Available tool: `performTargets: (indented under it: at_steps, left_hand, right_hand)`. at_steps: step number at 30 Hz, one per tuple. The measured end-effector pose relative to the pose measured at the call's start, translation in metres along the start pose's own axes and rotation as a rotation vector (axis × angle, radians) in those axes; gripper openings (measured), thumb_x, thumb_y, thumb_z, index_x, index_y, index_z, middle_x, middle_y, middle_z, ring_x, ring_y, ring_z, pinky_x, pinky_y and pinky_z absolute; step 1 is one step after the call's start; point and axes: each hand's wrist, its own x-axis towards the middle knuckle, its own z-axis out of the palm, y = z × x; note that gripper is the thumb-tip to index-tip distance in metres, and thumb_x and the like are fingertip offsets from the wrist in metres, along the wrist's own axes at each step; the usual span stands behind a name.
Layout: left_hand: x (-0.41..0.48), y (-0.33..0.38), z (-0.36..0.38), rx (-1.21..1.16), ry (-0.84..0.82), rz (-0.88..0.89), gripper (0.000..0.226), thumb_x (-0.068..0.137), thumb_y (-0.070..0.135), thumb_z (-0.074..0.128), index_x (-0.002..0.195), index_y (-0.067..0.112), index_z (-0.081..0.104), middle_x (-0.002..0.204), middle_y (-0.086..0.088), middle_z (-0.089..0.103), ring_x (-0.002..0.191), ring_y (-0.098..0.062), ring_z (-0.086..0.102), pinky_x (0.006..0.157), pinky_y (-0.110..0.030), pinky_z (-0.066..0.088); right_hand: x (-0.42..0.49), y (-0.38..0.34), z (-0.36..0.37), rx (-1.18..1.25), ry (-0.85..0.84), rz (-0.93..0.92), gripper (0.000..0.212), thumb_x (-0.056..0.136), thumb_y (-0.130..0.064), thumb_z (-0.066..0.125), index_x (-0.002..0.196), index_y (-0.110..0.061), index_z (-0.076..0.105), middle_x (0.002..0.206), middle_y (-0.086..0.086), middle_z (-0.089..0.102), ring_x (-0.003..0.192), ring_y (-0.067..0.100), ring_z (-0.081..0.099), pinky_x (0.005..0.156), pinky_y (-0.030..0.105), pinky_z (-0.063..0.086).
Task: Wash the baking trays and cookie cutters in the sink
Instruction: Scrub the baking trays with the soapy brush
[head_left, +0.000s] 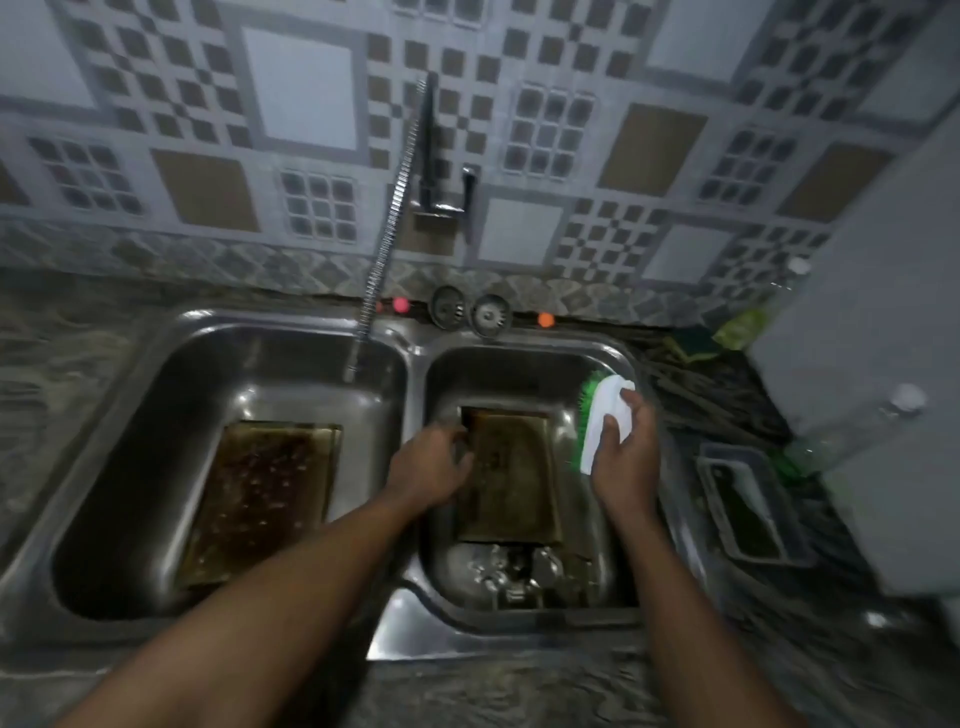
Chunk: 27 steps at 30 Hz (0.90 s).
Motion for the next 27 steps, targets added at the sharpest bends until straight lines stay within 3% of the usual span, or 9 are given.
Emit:
performTargets:
  at_steps: [5, 10, 12, 16, 21, 24, 27]
  left_hand:
    - [0.015, 0.026, 0.066, 0.037, -0.097, -0.169, 0.046, 0.08, 0.052, 0.058, 0.117, 0.025, 0.062, 0.107, -0.007, 0.071, 0.1, -0.031, 0.068, 0.081, -0.038, 0.057]
    - [0.024, 0.029, 0.12, 0.135, -0.181, -0.312, 0.051, 0.085, 0.051, 0.053, 0.115, 0.012, 0.065, 0.114, -0.017, 0.067, 0.106, -0.035, 0.064, 0.085, -0.037, 0.054]
    - [0.024, 0.03, 0.132, 0.206, -0.221, -0.343, 0.042, 0.093, 0.04, 0.053, 0.118, 0.008, 0.065, 0.119, -0.017, 0.067, 0.114, -0.033, 0.06, 0.091, -0.032, 0.048]
    - [0.027, 0.016, 0.152, 0.225, -0.265, -0.354, 0.039, 0.098, 0.037, 0.046, 0.113, 0.009, 0.069, 0.117, -0.01, 0.07, 0.111, -0.026, 0.063, 0.093, -0.025, 0.041]
    - [0.035, 0.005, 0.16, 0.199, -0.226, -0.447, 0.028, 0.091, 0.028, 0.055, 0.105, 0.008, 0.07, 0.107, -0.018, 0.069, 0.109, -0.034, 0.058, 0.091, -0.033, 0.048]
    - [0.045, -0.021, 0.171, 0.217, -0.244, -0.529, 0.032, 0.079, 0.018, 0.055, 0.106, 0.011, 0.069, 0.109, -0.017, 0.066, 0.101, -0.031, 0.064, 0.088, -0.036, 0.053]
    - [0.04, -0.011, 0.164, 0.183, -0.167, -0.596, 0.028, 0.081, 0.009, 0.058, 0.106, 0.007, 0.068, 0.111, -0.019, 0.065, 0.099, -0.035, 0.067, 0.082, -0.039, 0.056]
  right_hand:
    - [0.043, 0.067, -0.102, -0.152, -0.005, -0.027, 0.032, 0.1, -0.017, 0.048, 0.132, -0.011, 0.052, 0.135, 0.012, 0.053, 0.124, 0.026, 0.049, 0.097, 0.02, 0.031]
    - [0.068, 0.121, -0.168, -0.33, -0.031, -0.036, 0.03, 0.098, -0.017, 0.053, 0.126, -0.01, 0.06, 0.127, 0.015, 0.059, 0.116, 0.03, 0.054, 0.096, 0.028, 0.038]
    - [0.071, 0.135, -0.175, -0.335, -0.068, -0.006, 0.029, 0.097, -0.017, 0.053, 0.125, -0.011, 0.061, 0.126, 0.016, 0.061, 0.115, 0.03, 0.055, 0.094, 0.027, 0.039]
    - [0.074, 0.157, -0.171, -0.349, -0.188, 0.089, 0.031, 0.099, -0.023, 0.051, 0.128, -0.015, 0.06, 0.133, 0.013, 0.057, 0.12, 0.03, 0.053, 0.098, 0.035, 0.043]
    - [0.072, 0.171, -0.161, -0.354, -0.242, 0.135, 0.034, 0.1, -0.031, 0.048, 0.132, -0.02, 0.056, 0.138, 0.007, 0.054, 0.122, 0.028, 0.052, 0.097, 0.038, 0.046]
    - [0.073, 0.178, -0.157, -0.368, -0.211, 0.166, 0.033, 0.1, -0.032, 0.048, 0.131, -0.023, 0.057, 0.139, 0.007, 0.053, 0.124, 0.027, 0.052, 0.097, 0.042, 0.049]
    - [0.073, 0.182, -0.154, -0.39, -0.201, 0.144, 0.032, 0.1, -0.031, 0.048, 0.13, -0.024, 0.059, 0.139, 0.007, 0.053, 0.126, 0.026, 0.051, 0.097, 0.044, 0.05]
